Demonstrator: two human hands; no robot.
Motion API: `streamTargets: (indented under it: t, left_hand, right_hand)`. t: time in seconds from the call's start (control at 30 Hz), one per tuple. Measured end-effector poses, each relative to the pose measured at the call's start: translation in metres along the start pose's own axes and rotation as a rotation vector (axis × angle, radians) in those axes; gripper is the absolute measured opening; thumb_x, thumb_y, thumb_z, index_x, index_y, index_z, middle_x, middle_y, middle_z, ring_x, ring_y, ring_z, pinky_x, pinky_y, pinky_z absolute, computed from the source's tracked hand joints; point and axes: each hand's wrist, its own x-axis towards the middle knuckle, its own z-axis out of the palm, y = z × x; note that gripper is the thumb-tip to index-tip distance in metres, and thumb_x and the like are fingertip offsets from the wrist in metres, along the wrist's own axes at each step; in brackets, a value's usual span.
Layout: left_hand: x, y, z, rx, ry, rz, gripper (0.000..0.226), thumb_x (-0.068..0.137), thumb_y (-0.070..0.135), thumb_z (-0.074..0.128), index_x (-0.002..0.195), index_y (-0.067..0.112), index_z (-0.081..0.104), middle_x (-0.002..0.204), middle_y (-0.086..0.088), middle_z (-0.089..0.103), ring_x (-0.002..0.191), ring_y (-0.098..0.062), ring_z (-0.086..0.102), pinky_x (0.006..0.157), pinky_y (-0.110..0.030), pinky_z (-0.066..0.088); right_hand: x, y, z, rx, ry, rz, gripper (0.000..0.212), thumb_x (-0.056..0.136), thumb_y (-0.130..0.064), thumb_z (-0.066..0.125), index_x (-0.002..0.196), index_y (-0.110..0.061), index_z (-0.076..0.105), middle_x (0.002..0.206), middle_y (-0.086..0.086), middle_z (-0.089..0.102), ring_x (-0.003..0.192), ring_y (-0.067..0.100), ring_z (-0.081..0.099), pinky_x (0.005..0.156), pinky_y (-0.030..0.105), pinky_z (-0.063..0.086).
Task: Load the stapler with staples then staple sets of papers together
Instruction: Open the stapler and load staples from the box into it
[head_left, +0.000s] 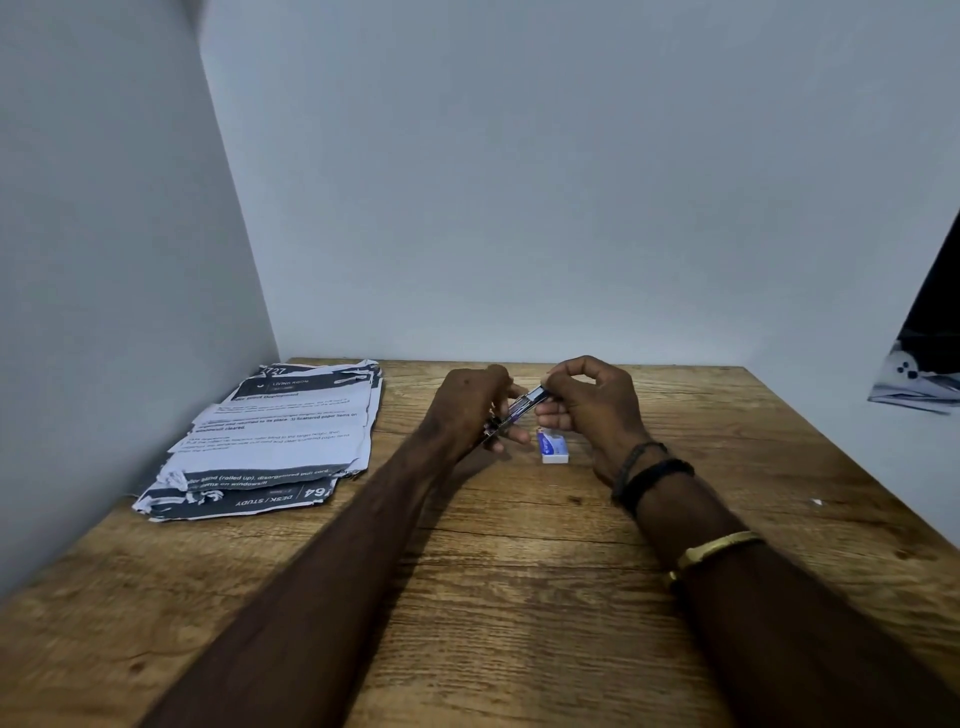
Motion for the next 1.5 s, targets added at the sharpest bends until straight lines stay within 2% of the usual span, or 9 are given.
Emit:
streamTargets:
  t: [0.07, 0.13, 0.27, 0.4, 0.6, 0.83, 1.03, 1.2, 1.5]
  left_hand:
    - [0.003, -0.005, 0.0, 0.033, 0.013, 0.02, 0.032, 0.097, 0.013, 0.047, 0.093, -0.012, 0.067, 0.078, -0.022, 0.068, 0.067, -0.036, 0.071, 0.045, -0.025, 0.047]
    - [0.006, -0.008, -0.002, 0.053, 0.024, 0.026, 0.034, 0.096, 0.014, 0.052, 0.1, -0.018, 0.063, 0.083, -0.034, 0.067, 0.067, -0.033, 0.073, 0.046, -0.025, 0.049]
    - [0.005, -0.011, -0.007, 0.093, -0.011, 0.054, 0.016, 0.093, 0.011, 0.061, 0.088, -0.003, 0.056, 0.088, -0.026, 0.063, 0.073, -0.036, 0.075, 0.045, -0.026, 0.049]
    - [0.004, -0.015, -0.009, 0.22, 0.009, 0.149, 0.021, 0.09, 0.006, 0.069, 0.088, -0.011, 0.058, 0.089, -0.03, 0.062, 0.072, -0.037, 0.076, 0.05, -0.029, 0.055]
    - [0.005, -0.018, -0.011, 0.217, 0.056, 0.188, 0.02, 0.076, -0.004, 0.082, 0.084, -0.01, 0.064, 0.085, -0.032, 0.065, 0.061, -0.029, 0.071, 0.05, -0.027, 0.056]
    - [0.008, -0.021, -0.013, 0.18, 0.107, 0.211, 0.015, 0.074, -0.001, 0.084, 0.079, -0.005, 0.07, 0.079, -0.028, 0.071, 0.063, -0.027, 0.073, 0.055, -0.03, 0.058]
    - [0.01, -0.024, -0.014, 0.133, 0.175, 0.224, 0.017, 0.072, 0.003, 0.087, 0.077, -0.004, 0.072, 0.074, -0.019, 0.072, 0.065, -0.027, 0.073, 0.063, -0.04, 0.063]
    - [0.007, -0.023, -0.014, 0.098, 0.186, 0.222, 0.012, 0.075, 0.005, 0.085, 0.081, 0.002, 0.074, 0.077, -0.021, 0.075, 0.075, -0.035, 0.077, 0.065, -0.043, 0.064]
    - [0.007, -0.021, -0.012, 0.269, 0.178, 0.329, 0.009, 0.08, 0.012, 0.082, 0.082, 0.009, 0.074, 0.081, -0.015, 0.075, 0.067, -0.024, 0.077, 0.051, -0.035, 0.06]
  right_hand:
    - [-0.001, -0.001, 0.002, 0.016, -0.004, 0.006, 0.009, 0.089, -0.006, 0.071, 0.096, 0.0, 0.07, 0.083, 0.02, 0.077, 0.063, 0.025, 0.075, 0.062, 0.035, 0.063]
    - [-0.003, -0.003, 0.003, 0.025, -0.013, 0.008, 0.009, 0.09, -0.005, 0.07, 0.096, 0.001, 0.07, 0.082, 0.02, 0.076, 0.062, 0.024, 0.075, 0.061, 0.034, 0.064]
    - [-0.006, -0.004, 0.003, 0.007, 0.002, 0.013, 0.007, 0.091, -0.005, 0.07, 0.096, 0.0, 0.07, 0.083, 0.02, 0.077, 0.063, 0.025, 0.076, 0.063, 0.036, 0.065]
    - [-0.005, -0.001, 0.002, -0.043, 0.029, -0.011, 0.006, 0.093, -0.008, 0.07, 0.097, -0.003, 0.07, 0.086, 0.02, 0.077, 0.066, 0.025, 0.077, 0.066, 0.04, 0.066]
    - [-0.011, 0.001, 0.002, -0.416, 0.104, -0.271, 0.004, 0.095, -0.023, 0.068, 0.092, -0.02, 0.07, 0.085, 0.004, 0.077, 0.061, 0.018, 0.075, 0.06, 0.043, 0.065]
    - [-0.017, -0.005, 0.005, -0.957, 0.158, -0.527, 0.017, 0.092, -0.031, 0.059, 0.099, -0.025, 0.073, 0.093, -0.002, 0.075, 0.086, 0.028, 0.067, 0.064, 0.032, 0.044]
    - [-0.024, -0.01, 0.009, -1.126, 0.047, -0.592, 0.027, 0.087, -0.018, 0.057, 0.106, -0.024, 0.076, 0.14, -0.002, 0.065, 0.113, 0.03, 0.068, 0.082, 0.038, 0.054]
    - [-0.028, -0.011, 0.013, -1.073, 0.017, -0.598, 0.03, 0.085, -0.016, 0.058, 0.104, -0.031, 0.076, 0.144, -0.004, 0.061, 0.125, 0.025, 0.062, 0.086, 0.038, 0.054]
    - [-0.023, -0.011, 0.006, -1.049, 0.098, -0.66, 0.035, 0.084, -0.012, 0.057, 0.112, -0.026, 0.072, 0.118, -0.005, 0.072, 0.098, 0.026, 0.069, 0.071, 0.034, 0.052]
